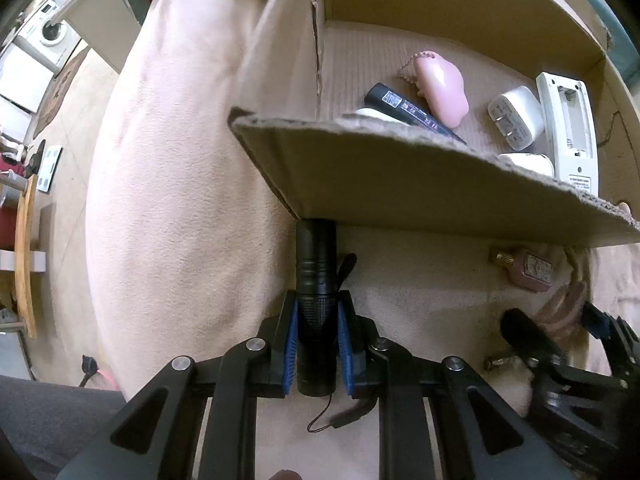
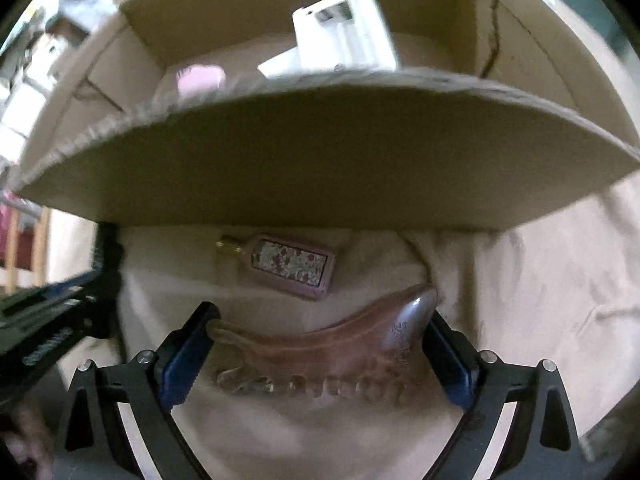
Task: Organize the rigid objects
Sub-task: 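Lift the black flashlight and pink comb toward the box with both tools, then lower the flashlight and comb into the box and open both tools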
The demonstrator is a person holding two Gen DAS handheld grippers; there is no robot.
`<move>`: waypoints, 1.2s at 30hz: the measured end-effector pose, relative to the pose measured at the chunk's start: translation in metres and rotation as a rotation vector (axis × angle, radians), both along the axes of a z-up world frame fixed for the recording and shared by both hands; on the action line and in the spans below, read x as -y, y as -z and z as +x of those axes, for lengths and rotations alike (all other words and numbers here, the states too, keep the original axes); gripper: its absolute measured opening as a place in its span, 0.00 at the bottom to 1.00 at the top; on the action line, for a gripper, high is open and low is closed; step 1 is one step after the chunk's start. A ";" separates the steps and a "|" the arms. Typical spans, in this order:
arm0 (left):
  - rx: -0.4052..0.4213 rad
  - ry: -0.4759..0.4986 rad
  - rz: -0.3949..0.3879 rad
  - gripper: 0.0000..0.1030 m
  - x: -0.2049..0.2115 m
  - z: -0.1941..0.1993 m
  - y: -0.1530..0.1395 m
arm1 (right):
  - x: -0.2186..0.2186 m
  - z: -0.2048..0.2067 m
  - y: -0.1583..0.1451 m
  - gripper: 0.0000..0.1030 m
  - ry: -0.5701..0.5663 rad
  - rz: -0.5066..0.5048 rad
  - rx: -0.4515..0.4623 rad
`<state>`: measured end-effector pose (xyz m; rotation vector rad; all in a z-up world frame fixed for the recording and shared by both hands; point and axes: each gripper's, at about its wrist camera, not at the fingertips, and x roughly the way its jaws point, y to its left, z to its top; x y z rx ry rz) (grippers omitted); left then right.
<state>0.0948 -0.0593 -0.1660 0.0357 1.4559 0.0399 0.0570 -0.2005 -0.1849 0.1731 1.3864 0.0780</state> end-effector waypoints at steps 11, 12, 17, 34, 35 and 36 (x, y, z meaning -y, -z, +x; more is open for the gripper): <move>0.041 0.020 -0.008 0.16 0.001 -0.005 -0.019 | 0.016 -0.013 -0.049 1.00 -0.017 0.087 0.041; 0.049 0.027 -0.017 0.16 0.001 -0.007 -0.025 | 0.033 -0.002 -0.057 1.00 -0.022 0.097 0.045; 0.137 0.050 -0.076 0.16 -0.007 -0.021 -0.068 | 0.060 -0.008 -0.089 1.00 -0.047 0.168 0.089; 0.367 0.112 -0.144 0.16 -0.004 -0.019 -0.174 | 0.083 0.008 -0.172 1.00 -0.130 0.274 0.363; 0.380 0.114 -0.156 0.16 -0.004 -0.016 -0.180 | 0.084 0.012 -0.174 1.00 -0.129 0.273 0.365; 0.398 0.118 -0.166 0.16 -0.002 -0.011 -0.189 | 0.085 0.016 -0.172 1.00 -0.129 0.273 0.369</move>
